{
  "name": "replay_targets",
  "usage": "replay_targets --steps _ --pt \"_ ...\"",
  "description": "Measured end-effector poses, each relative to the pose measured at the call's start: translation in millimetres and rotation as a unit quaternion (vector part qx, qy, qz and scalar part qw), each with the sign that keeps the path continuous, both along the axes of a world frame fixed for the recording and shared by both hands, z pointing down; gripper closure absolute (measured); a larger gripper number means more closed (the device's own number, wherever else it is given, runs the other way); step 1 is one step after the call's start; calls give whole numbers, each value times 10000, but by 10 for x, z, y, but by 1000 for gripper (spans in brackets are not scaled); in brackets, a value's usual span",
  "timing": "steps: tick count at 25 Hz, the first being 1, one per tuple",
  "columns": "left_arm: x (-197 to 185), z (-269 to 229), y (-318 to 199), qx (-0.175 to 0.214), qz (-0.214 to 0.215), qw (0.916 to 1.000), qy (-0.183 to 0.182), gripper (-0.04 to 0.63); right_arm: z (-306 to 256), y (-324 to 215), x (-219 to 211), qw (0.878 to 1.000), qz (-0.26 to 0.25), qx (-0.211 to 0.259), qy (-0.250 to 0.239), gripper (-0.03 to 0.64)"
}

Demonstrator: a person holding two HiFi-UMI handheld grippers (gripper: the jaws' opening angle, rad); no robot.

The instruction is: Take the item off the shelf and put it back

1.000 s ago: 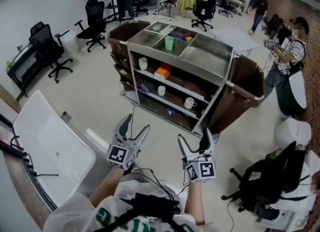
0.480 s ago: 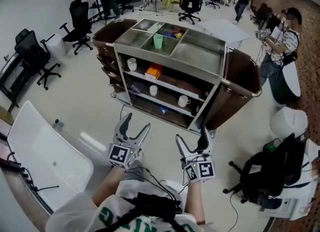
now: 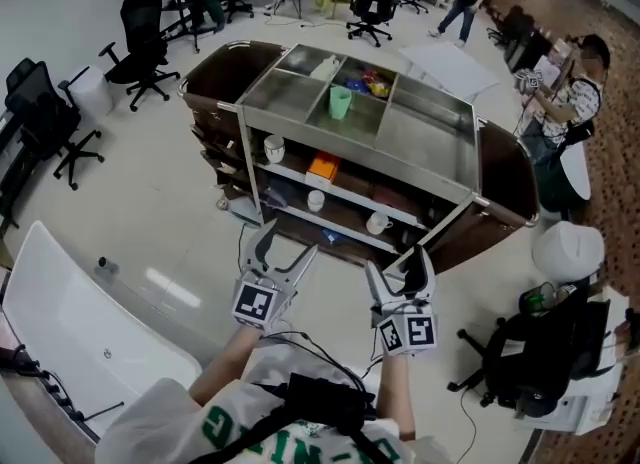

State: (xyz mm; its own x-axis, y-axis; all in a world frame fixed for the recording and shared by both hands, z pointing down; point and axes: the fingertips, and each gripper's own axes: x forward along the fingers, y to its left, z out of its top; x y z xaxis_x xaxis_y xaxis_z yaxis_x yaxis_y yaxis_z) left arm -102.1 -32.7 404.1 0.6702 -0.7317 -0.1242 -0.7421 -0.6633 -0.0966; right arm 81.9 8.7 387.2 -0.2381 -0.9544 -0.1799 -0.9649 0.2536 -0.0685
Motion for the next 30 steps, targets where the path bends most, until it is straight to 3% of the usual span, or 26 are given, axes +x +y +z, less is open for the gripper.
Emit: replay_targets --steps 6,13,23,30 --pt "-271 -46 -469 -251 83 9995 171 279 -74 -434 -267 9997 151 12 177 144" --pt "-340 17 -812 -400 -202 9989 138 279 11 -843 -230 10000 27 -35 67 146" --pt "-106 66 -1004 -435 -474 9979 65 279 67 -1124 71 9997 -198 -42 -95 146" --pt "92 201 -991 -540 -431 9976 -13 279 179 -1193 165 9995 -285 -140 -89 147"
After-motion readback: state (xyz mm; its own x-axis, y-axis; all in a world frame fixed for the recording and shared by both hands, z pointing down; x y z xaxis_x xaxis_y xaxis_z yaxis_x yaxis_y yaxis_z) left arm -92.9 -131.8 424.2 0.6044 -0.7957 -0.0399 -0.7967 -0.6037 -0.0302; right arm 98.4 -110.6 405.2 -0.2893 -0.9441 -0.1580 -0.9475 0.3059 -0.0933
